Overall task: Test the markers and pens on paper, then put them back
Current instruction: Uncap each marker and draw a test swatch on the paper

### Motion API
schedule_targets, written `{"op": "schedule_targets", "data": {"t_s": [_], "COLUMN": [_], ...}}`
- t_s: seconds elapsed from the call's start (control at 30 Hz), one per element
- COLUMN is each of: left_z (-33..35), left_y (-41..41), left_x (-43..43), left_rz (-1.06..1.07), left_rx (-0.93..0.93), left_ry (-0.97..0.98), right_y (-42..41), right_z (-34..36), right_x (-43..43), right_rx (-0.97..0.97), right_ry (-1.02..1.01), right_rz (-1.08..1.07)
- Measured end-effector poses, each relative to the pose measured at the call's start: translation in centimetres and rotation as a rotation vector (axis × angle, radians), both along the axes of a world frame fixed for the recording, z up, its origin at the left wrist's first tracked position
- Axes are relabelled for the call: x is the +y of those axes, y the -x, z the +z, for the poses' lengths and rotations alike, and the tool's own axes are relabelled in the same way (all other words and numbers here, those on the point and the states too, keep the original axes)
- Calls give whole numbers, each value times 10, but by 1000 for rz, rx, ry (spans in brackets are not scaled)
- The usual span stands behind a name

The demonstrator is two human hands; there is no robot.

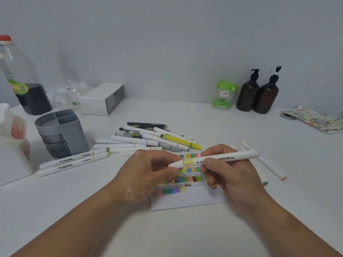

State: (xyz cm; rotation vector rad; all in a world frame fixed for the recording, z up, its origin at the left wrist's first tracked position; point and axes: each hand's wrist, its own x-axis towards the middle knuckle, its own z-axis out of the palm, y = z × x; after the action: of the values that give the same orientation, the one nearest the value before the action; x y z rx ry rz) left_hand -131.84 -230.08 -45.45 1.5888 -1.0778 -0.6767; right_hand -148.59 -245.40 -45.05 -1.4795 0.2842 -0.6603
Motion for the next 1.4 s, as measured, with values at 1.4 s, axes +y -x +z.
{"op": "schedule_targets", "data": {"t_s": [1.4], "left_z": [-11], "left_y": [8], "left_x": [-3], "left_rz": [8], "left_rx": [-705], "left_ry": [-161], "right_y": [20], "right_z": [12], "right_x": [-33], "right_rx": [740], "right_ry": [732], "right_rz": [-490]}}
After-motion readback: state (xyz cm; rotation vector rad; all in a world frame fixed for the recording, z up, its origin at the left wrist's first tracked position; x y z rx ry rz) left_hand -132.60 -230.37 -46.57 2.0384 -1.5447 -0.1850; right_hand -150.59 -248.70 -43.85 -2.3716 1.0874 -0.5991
